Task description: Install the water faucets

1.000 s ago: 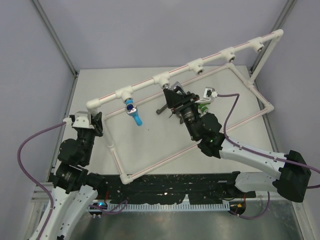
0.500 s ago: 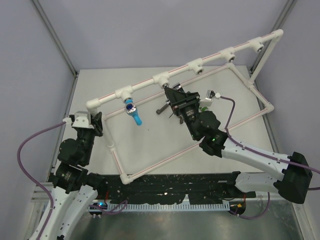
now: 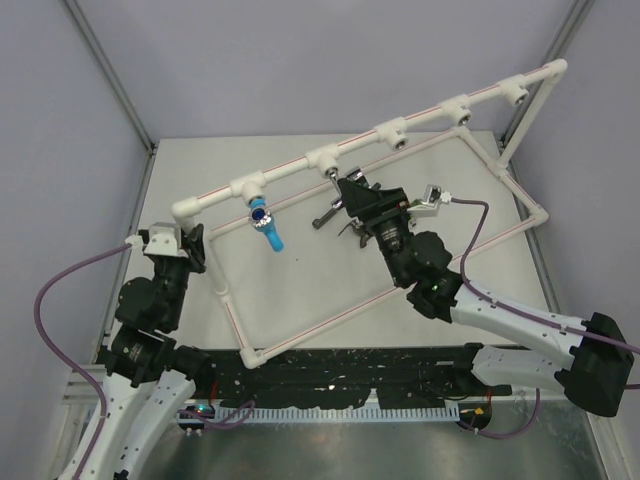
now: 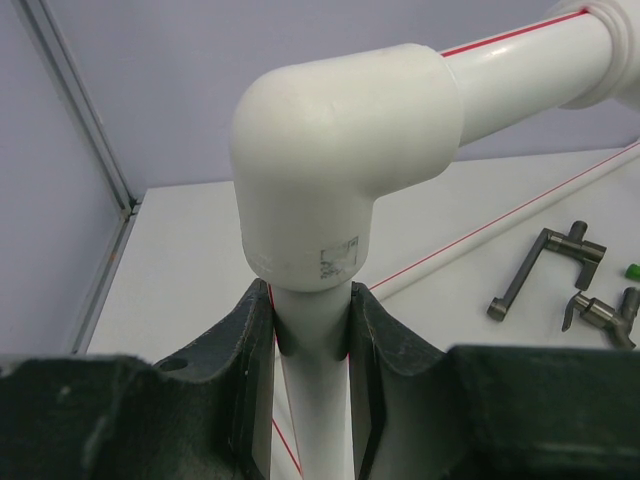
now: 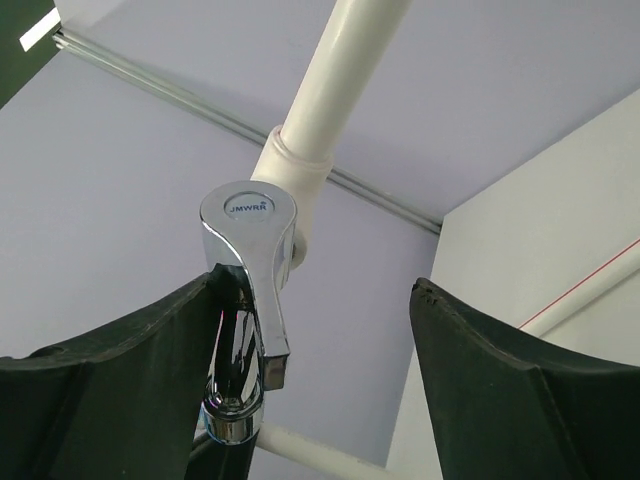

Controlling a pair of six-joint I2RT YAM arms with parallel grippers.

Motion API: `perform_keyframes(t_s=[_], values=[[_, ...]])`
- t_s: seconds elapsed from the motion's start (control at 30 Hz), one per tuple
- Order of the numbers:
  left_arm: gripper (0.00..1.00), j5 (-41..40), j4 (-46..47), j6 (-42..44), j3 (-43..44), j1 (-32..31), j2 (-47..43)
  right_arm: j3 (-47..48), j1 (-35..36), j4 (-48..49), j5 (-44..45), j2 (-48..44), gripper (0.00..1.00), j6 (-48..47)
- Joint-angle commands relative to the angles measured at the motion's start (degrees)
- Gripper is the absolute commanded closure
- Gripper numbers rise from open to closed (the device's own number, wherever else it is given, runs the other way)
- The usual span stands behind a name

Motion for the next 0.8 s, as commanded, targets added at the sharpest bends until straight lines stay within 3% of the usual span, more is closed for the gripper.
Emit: perform_keyframes(t_s=[0.0, 0.2, 0.33, 0.53, 0.63, 0.77], values=[[1.00, -1.8, -3.2, 2.3, -0.2, 0.4, 0.1, -1.9, -1.5, 8.4, 2.8, -4.0, 0.20, -12.9], [1.00, -2.2, -3.2, 2.4, -0.2, 0.4, 0.5, -2.9, -1.6, 7.6, 0.8, -9.0, 0.18, -30.4], [1.00, -2.2, -3.3, 2.4, -0.2, 0.4, 0.8, -2.4, -1.6, 2.4, -4.6, -13.8, 0.19, -56.4], [1.00, -1.7, -3.5, 2.3, 0.0, 0.4, 0.9, 8.6, -1.6, -22.4, -23.4, -17.2, 0.21, -98.2], [1.00, -1.6, -3.5, 2.3, -0.1, 0.4, 1.0, 12.8, -1.6, -30.6, -31.6, -16.4, 0.22, -110.3], [1.00, -1.6, -3.4, 2.3, -0.1, 0.4, 1.2, 18.2, -1.5, -39.0, -35.6, -14.1, 0.25, -120.6]])
